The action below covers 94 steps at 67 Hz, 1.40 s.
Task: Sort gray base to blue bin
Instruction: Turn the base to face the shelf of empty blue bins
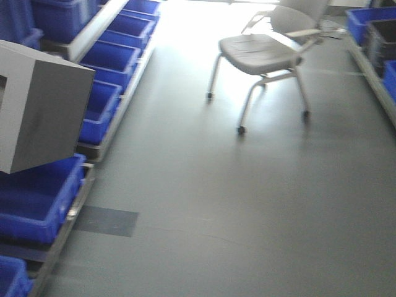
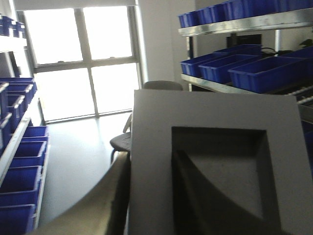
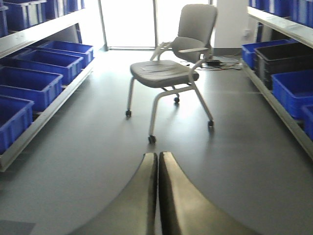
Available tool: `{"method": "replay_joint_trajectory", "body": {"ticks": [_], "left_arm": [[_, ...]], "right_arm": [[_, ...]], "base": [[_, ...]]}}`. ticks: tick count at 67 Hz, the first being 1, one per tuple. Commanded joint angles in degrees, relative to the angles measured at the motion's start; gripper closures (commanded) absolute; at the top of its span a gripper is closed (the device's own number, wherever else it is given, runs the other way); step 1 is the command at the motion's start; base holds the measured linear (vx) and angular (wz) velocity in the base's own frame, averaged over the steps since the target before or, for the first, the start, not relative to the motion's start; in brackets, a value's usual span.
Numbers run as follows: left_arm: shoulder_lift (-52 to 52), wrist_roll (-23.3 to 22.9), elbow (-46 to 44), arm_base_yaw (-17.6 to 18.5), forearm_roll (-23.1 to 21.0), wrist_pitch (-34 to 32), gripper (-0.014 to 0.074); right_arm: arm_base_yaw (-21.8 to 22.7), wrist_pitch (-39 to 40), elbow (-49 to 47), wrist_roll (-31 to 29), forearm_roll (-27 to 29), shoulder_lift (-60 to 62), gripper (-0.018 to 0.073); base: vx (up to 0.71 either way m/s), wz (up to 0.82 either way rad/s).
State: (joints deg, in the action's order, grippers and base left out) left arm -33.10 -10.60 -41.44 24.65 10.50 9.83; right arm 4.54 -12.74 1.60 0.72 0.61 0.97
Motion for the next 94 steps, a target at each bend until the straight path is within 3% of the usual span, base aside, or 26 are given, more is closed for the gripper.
{"method": "replay_joint_trajectory", "body": {"ticks": [1,94], "left_arm": [[-0.2,-0.8,-1.9,0.3,-0.5,-6.3,0.0603],[-0.2,-0.8,-1.9,0.3,-0.5,-6.3,0.0603]], "right_arm": [[0.1,4.3,0.1,-0.7,-0.3,-0.2,0.0564],[0.1,4.3,0.1,-0.7,-0.3,-0.2,0.0564]], "base": [[0.21,0.76],[0.17,0.66]]}}
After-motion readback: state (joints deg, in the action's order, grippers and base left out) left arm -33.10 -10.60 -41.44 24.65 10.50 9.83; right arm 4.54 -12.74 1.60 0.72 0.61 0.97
